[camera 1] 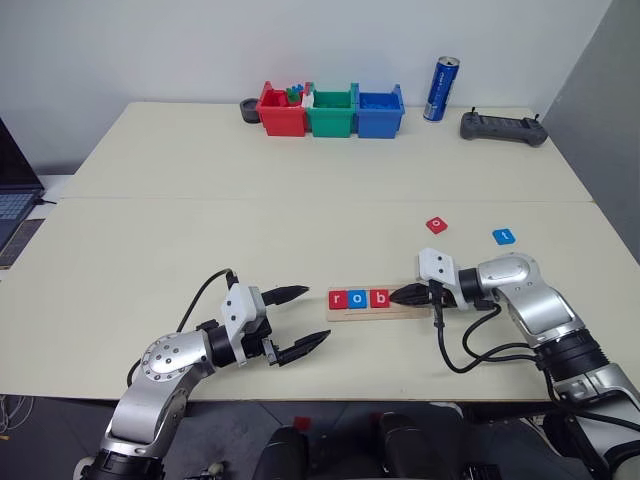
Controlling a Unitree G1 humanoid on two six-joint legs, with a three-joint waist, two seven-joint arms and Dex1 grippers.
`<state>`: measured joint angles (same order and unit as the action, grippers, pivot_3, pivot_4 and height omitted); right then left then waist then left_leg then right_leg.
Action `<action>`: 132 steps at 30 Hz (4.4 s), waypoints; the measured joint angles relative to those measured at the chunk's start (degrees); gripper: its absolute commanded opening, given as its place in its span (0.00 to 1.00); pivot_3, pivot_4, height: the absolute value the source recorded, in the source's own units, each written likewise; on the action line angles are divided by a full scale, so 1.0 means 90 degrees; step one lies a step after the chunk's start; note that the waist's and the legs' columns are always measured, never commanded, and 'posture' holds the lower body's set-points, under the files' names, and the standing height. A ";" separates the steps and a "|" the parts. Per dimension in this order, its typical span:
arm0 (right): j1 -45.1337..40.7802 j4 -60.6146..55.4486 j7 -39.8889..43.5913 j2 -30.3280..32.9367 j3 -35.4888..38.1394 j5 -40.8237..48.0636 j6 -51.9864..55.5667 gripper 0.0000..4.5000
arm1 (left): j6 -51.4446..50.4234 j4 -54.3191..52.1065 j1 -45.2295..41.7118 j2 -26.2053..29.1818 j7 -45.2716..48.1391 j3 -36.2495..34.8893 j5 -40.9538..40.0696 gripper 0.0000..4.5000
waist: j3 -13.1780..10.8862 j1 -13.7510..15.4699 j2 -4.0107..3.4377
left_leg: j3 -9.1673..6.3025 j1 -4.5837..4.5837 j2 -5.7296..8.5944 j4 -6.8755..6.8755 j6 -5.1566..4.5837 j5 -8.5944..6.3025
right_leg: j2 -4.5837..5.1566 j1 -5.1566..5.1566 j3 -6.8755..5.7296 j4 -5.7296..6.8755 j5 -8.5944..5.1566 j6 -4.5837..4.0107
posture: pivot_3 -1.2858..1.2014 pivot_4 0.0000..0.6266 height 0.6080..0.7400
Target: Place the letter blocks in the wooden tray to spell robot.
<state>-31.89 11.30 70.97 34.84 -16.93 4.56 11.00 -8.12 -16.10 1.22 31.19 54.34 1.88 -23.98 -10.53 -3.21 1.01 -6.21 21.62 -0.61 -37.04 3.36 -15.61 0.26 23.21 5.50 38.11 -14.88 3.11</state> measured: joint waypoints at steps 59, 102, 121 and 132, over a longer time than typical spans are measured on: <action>0.0354 -0.0896 -0.3536 -0.0240 0.2146 0.0639 0.2438 0.99 | 0.0059 0.0051 -0.0197 0.0009 0.0060 0.0003 0.0002 1.00 | 0.0000 -0.0006 0.0000 | 0.0004 0.0003 0.0001 0.0001 0.0000 0.0000 | -0.0001 0.0003 0.0004 0.0000 0.0000 0.0000 | 0.52 0.24 1.00; -0.2020 0.4331 -0.4449 -0.1225 0.2118 0.0074 0.0647 0.86 | -0.0020 0.0061 -0.0174 0.0063 0.0017 -0.0007 0.0002 1.00 | -0.0001 -0.0066 -0.0003 | 0.0004 0.0004 0.0001 0.0006 -0.0001 0.0000 | -0.0003 0.0006 0.0005 0.0001 0.0001 -0.0002 | 0.52 0.24 1.00; -0.1967 0.4222 -0.4593 -0.1216 0.2105 0.0000 0.0565 0.32 | -0.0019 0.0059 -0.0163 0.0066 0.0016 -0.0006 0.0002 1.00 | -0.0001 -0.0103 -0.0004 | 0.0003 0.0005 0.0001 0.0006 -0.0001 0.0000 | -0.0003 0.0006 0.0005 0.0001 0.0002 -0.0003 | 0.52 0.24 1.00; 0.0750 -0.1642 -0.5010 -0.0620 0.2645 0.0433 0.3766 0.32 | -0.0011 -0.0035 0.0034 0.0043 0.0018 0.0017 -0.0002 1.00 | -0.0002 -0.0001 -0.0011 | -0.0004 0.0016 0.0000 0.0008 -0.0001 -0.0001 | -0.0002 0.0014 0.0002 -0.0001 0.0001 -0.0002 | 0.52 0.24 1.00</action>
<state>-25.14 -3.47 25.88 29.25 6.88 8.45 44.89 -8.22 -16.42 1.52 31.57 54.50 2.04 -24.01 -10.56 -3.22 0.91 -6.25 21.77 -0.60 -36.97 3.35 -15.61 0.24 23.33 5.52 38.10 -14.88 3.09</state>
